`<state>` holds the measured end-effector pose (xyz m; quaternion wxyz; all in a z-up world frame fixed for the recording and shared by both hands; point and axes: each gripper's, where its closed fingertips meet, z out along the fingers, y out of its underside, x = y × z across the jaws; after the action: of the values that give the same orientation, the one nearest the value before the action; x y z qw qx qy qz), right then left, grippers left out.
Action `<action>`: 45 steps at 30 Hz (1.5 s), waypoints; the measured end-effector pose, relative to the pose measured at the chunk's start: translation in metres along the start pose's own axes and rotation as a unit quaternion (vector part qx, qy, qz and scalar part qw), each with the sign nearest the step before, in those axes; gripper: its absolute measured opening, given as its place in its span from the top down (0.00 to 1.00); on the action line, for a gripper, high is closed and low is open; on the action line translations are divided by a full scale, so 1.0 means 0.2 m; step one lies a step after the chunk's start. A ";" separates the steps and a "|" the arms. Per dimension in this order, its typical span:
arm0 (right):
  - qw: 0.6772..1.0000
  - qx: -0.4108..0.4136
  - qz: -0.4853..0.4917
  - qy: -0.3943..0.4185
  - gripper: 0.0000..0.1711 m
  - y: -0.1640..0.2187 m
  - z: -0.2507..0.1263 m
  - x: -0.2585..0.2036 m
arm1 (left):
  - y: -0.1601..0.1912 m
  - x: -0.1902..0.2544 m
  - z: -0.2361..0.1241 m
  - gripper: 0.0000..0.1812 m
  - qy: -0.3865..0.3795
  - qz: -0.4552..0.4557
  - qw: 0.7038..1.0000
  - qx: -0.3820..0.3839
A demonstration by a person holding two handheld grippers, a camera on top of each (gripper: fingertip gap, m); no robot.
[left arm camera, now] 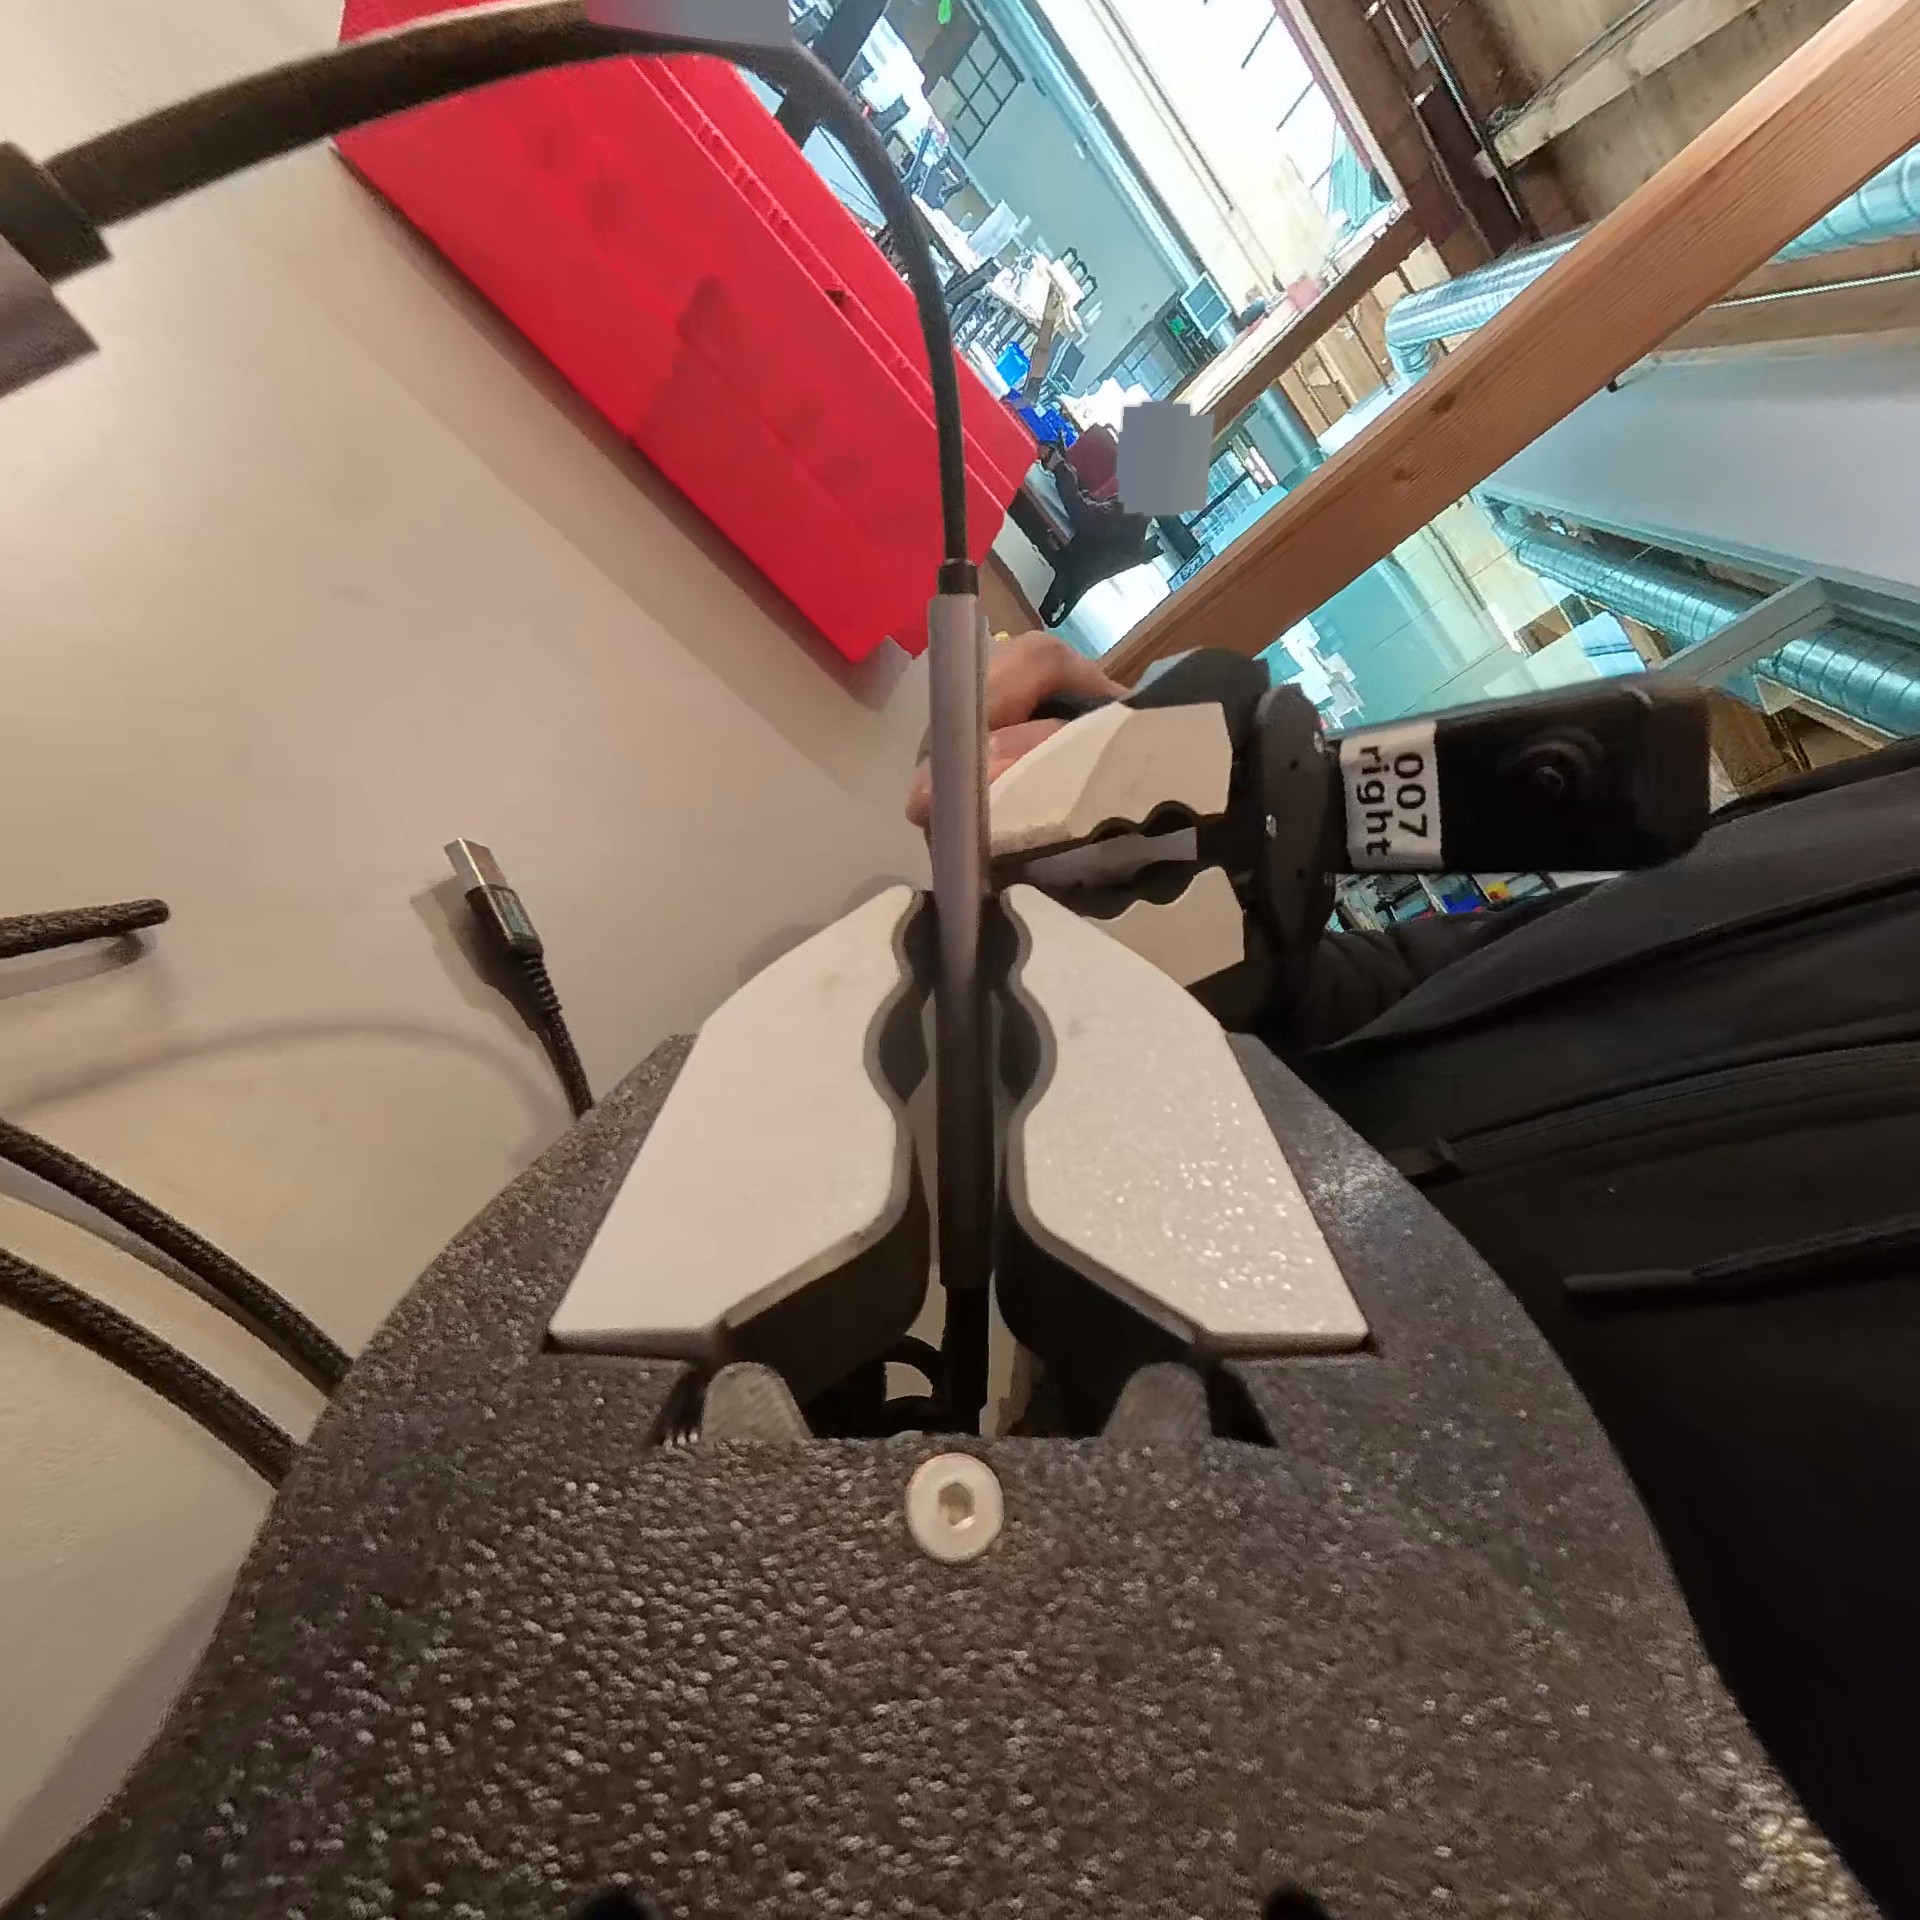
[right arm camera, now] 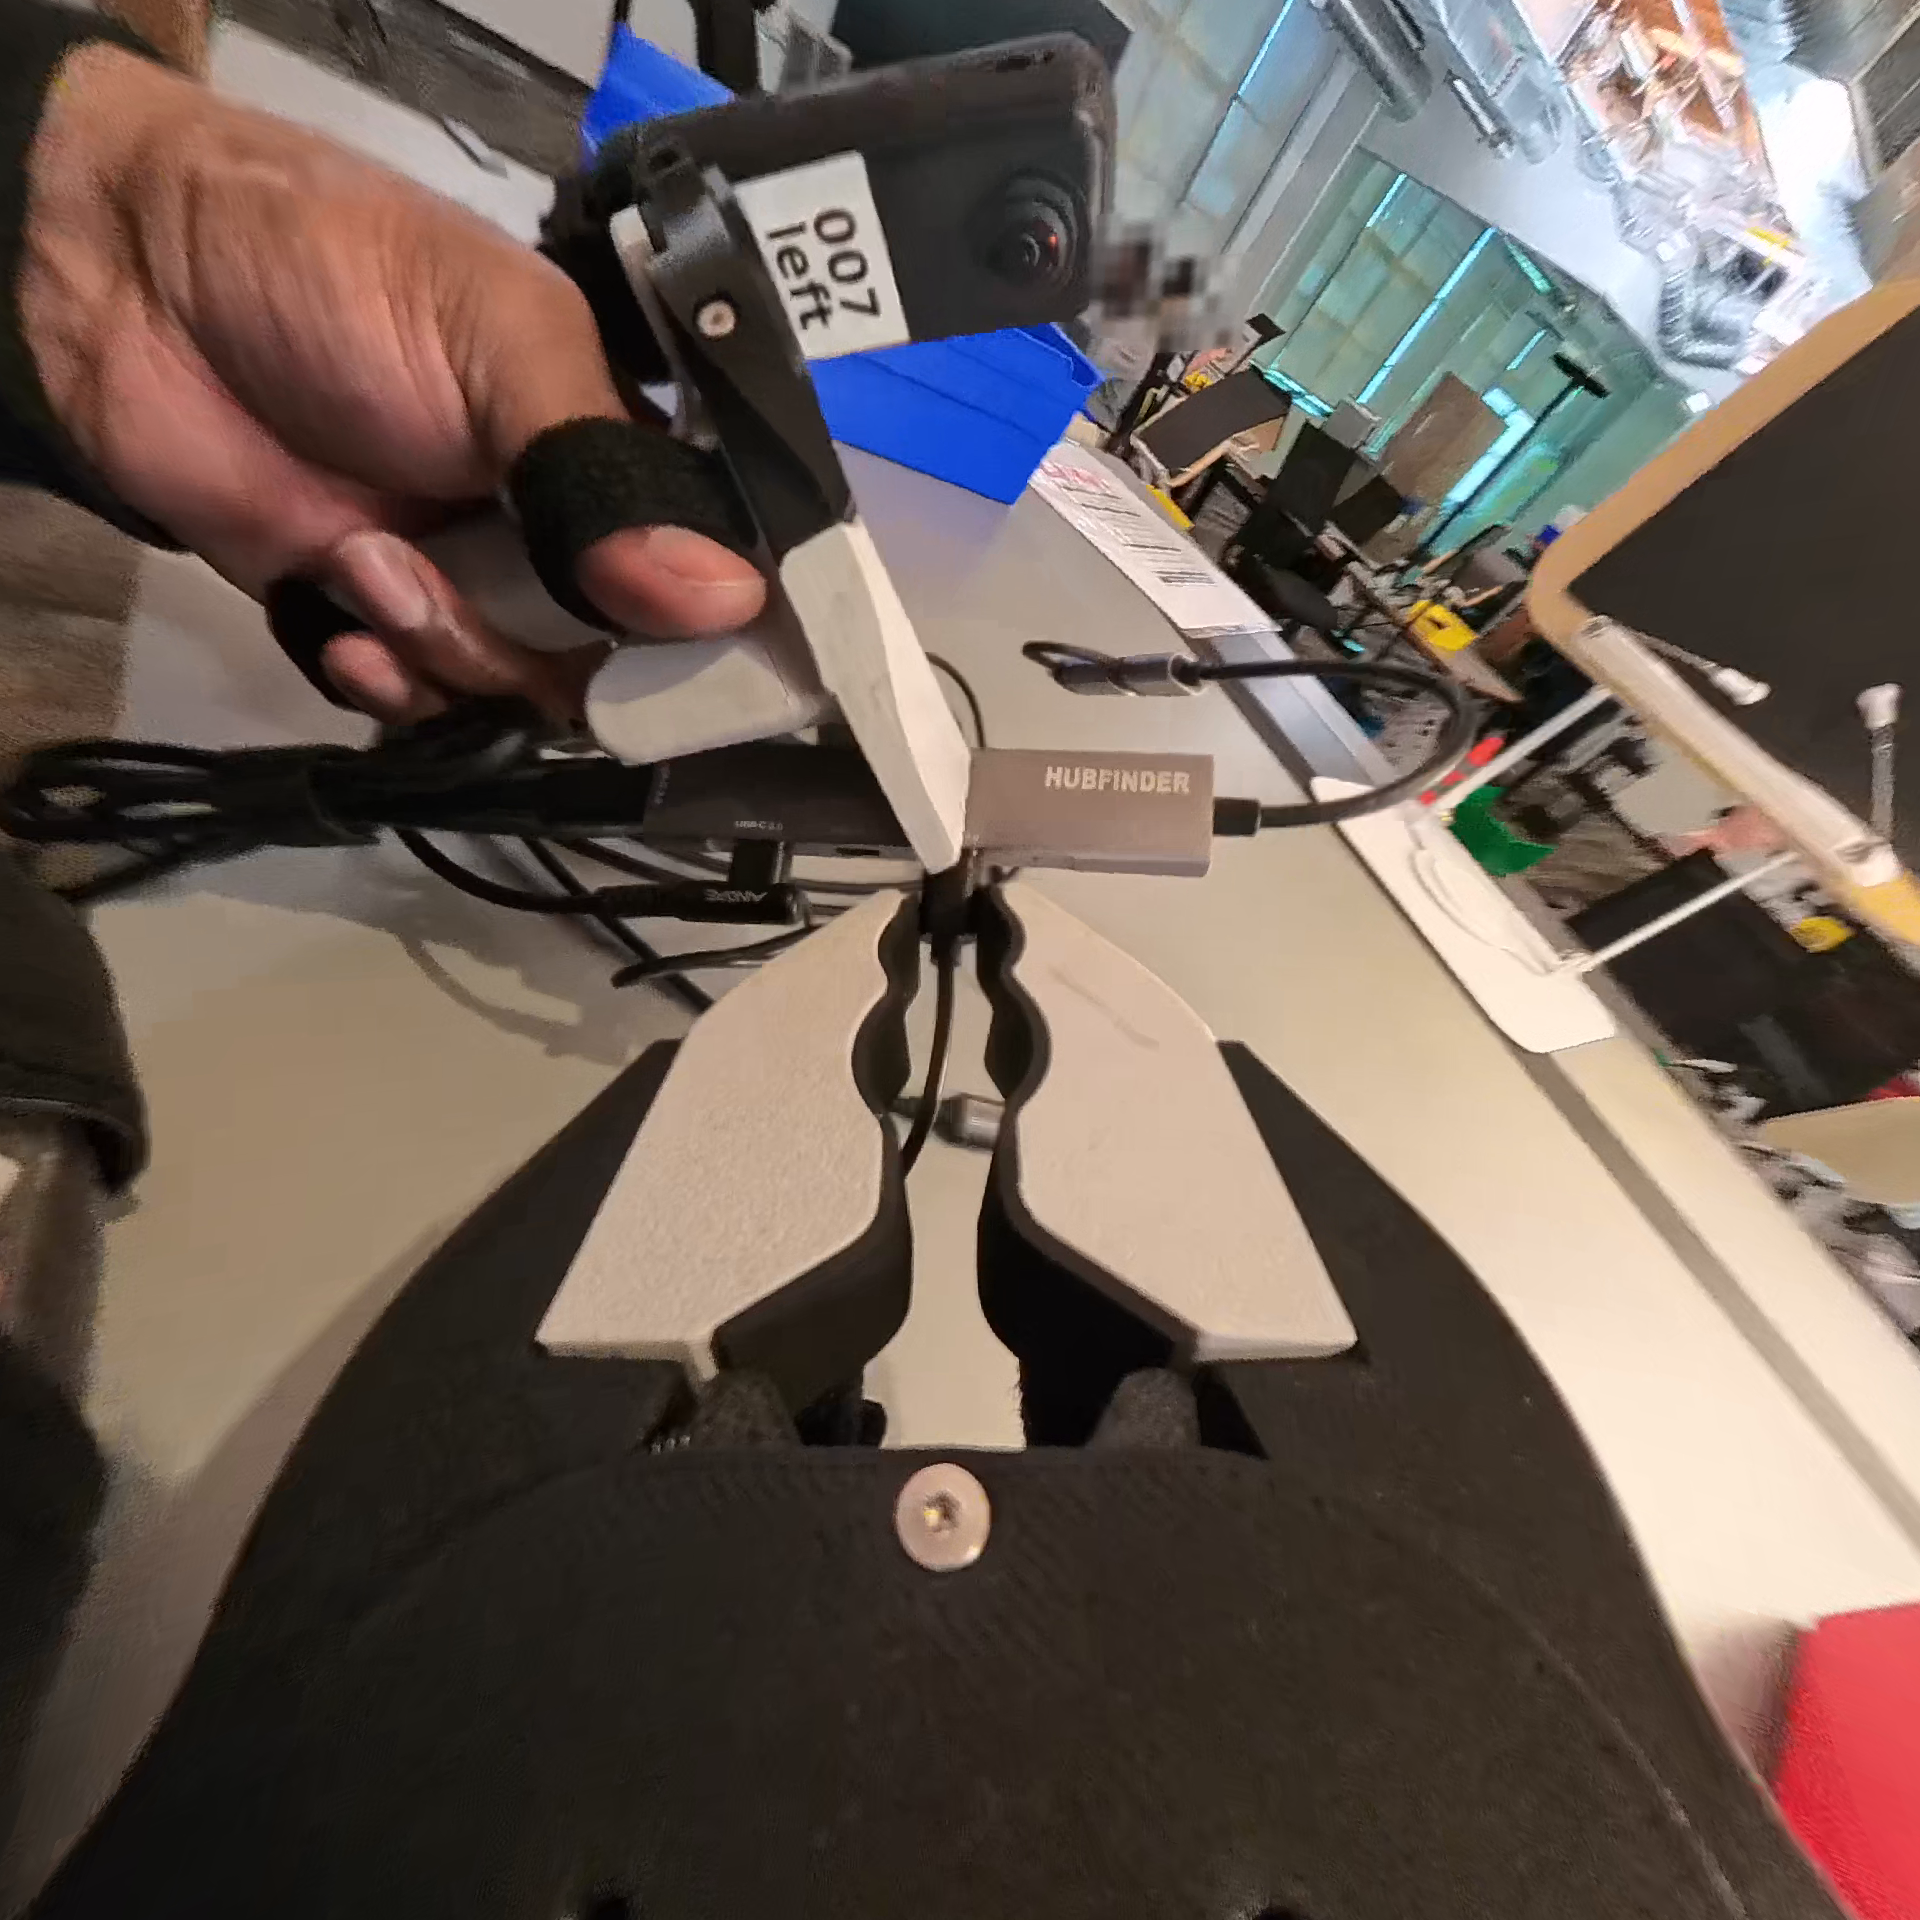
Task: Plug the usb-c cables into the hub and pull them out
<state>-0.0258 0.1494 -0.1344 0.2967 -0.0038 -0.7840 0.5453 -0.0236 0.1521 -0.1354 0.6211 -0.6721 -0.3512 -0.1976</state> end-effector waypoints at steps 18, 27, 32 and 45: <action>0.998 0.002 0.052 0.042 0.88 -0.01 -0.01 0.14 | -0.22 -0.08 -0.53 0.95 -0.050 0.026 0.989 0.135; 0.997 -0.013 -0.072 0.013 0.87 -0.21 0.33 -0.05 | -0.05 0.02 -0.35 0.95 -0.007 0.039 0.998 0.051; 0.994 -0.046 -0.095 0.013 0.92 -0.19 0.44 -0.11 | -0.01 -0.03 -0.40 0.94 -0.037 0.050 0.998 0.032; 0.992 -0.099 -0.039 0.071 0.93 -0.24 0.65 -0.15 | -0.06 -0.13 -0.62 0.95 -0.007 0.015 0.998 0.053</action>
<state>-0.0466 0.0088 -0.1376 0.3707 -0.0413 -0.8107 0.4512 -0.0273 0.0247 -0.1267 0.6561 -0.6452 -0.3551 -0.1649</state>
